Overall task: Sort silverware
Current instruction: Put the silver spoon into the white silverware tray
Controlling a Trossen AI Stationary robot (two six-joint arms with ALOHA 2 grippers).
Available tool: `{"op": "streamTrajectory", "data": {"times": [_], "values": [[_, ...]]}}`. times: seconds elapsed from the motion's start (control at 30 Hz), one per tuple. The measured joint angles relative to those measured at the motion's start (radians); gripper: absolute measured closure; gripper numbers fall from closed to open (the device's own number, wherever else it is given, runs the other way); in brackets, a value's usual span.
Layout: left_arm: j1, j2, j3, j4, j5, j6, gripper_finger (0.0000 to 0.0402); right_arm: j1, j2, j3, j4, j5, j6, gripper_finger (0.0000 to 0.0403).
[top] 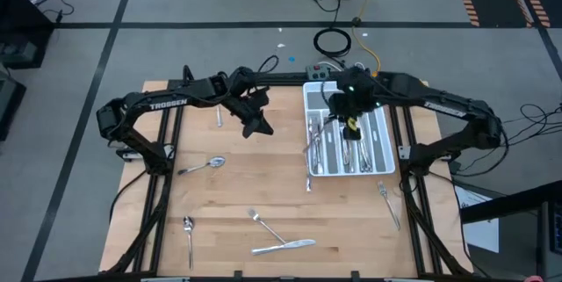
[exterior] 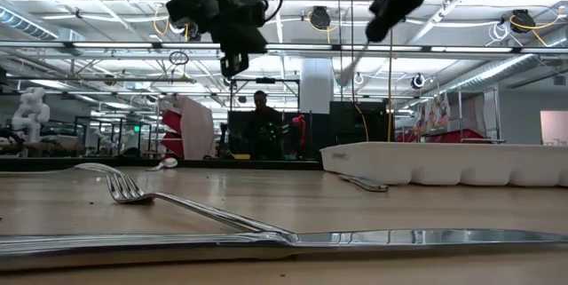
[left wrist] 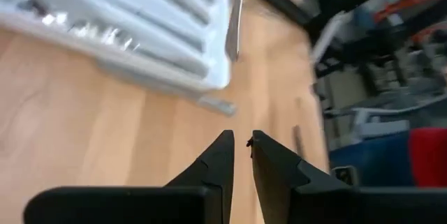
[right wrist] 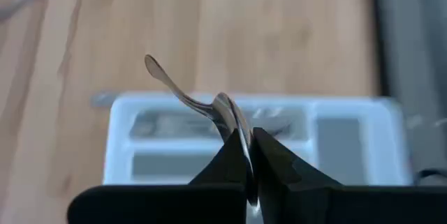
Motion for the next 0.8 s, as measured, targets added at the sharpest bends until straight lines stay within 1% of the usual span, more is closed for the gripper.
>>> {"op": "streamTrajectory", "data": {"times": [0.07, 0.17, 0.27, 0.3, 0.4, 0.53, 0.67, 0.73, 0.8], "values": [[-0.003, 0.000, 0.000, -0.041, -0.024, 0.015, 0.0346, -0.039, 0.046, 0.000, -0.044, -0.066, -0.032, 0.0403], [-0.012, 0.000, 0.000, -0.073, -0.030, 0.016, 0.0345, -0.084, 0.129, 0.004, -0.061, -0.150, -0.092, 0.0403], [-0.024, 0.000, 0.000, -0.105, -0.031, 0.013, 0.0345, -0.130, 0.227, 0.070, -0.155, -0.240, -0.145, 0.0403], [-0.029, 0.000, 0.000, -0.116, -0.031, 0.012, 0.0345, -0.145, 0.259, 0.102, -0.205, -0.253, -0.164, 0.0403], [-0.038, 0.000, 0.000, -0.127, -0.031, 0.012, 0.0345, -0.185, 0.360, 0.214, -0.369, -0.257, -0.229, 0.0403], [-0.051, 0.000, 0.000, -0.124, -0.032, 0.017, 0.0345, -0.216, 0.483, 0.361, -0.403, -0.253, -0.281, 0.0403], [-0.063, 0.001, 0.000, -0.125, -0.033, 0.020, 0.0345, -0.222, 0.604, 0.492, -0.468, -0.254, -0.337, 0.0403], [-0.063, 0.001, 0.000, -0.128, -0.033, 0.034, 0.0345, -0.221, 0.657, 0.531, -0.513, -0.241, -0.381, 0.0403], [-0.063, 0.001, 0.000, -0.136, -0.033, 0.039, 0.0345, -0.221, 0.686, 0.531, -0.508, -0.233, -0.407, 0.0403]]}}
